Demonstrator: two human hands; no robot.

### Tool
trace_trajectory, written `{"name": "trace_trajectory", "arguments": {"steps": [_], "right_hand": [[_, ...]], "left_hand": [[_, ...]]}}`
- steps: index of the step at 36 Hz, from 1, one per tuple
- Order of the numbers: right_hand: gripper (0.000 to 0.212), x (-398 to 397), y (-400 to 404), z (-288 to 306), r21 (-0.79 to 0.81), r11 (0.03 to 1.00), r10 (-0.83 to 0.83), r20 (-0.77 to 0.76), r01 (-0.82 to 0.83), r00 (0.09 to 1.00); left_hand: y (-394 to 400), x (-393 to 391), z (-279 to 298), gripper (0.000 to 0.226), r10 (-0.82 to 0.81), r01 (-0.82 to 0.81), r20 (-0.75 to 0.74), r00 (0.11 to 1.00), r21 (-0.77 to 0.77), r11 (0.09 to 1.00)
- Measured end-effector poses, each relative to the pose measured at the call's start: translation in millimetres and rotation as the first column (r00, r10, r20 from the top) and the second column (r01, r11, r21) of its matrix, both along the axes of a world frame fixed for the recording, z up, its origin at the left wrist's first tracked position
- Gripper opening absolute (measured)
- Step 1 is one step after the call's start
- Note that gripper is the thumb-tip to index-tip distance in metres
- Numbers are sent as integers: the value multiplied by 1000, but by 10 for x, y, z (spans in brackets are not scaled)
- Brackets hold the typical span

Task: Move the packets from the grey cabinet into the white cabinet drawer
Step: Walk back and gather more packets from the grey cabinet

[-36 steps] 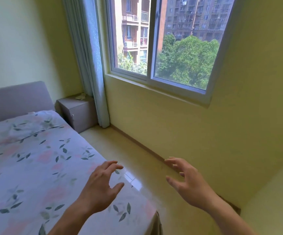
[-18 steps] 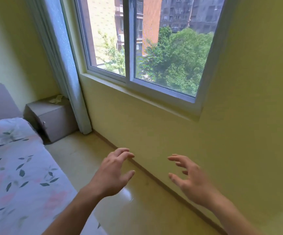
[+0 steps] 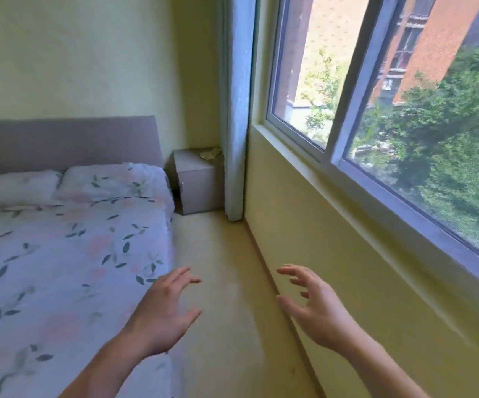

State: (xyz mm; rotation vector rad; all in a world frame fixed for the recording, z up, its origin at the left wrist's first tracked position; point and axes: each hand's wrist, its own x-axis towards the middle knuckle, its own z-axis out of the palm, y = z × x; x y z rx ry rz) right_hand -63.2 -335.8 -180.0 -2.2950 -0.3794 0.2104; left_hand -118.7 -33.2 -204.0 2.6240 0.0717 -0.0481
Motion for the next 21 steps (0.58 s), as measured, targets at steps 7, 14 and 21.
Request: {"name": "trace_trajectory", "arguments": {"steps": [7, 14, 21], "right_hand": [[48, 1346, 542, -58, -15, 984, 180, 27, -180, 983], [45, 2764, 1064, -74, -9, 983, 186, 45, -186, 981], [44, 3931, 1464, -97, 28, 983, 182, 39, -184, 982]], "left_hand": [[536, 813, -126, 46, 199, -200, -11, 980, -45, 979], [989, 2145, -114, 48, 201, -201, -8, 980, -82, 976], [1240, 3485, 112, 49, 146, -143, 29, 989, -71, 987]]}}
